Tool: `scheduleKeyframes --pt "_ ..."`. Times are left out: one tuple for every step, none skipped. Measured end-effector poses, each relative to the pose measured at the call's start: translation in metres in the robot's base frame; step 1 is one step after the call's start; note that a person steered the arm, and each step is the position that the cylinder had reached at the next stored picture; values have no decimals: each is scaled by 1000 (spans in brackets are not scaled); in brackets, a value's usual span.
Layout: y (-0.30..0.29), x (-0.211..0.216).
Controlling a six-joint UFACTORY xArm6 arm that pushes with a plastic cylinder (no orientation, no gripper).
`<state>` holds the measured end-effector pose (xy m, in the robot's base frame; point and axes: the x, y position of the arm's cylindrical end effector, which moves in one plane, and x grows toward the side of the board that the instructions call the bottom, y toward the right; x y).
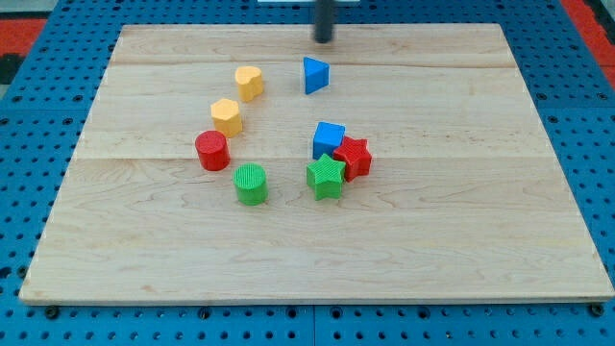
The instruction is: Push the yellow hexagon into the yellow heart
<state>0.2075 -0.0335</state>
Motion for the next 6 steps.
scheduleKeyframes --pt "-97 18" --pt "-119 105" --pt "-127 161" --pt "-138 197" --pt "-73 197" --pt "-20 175"
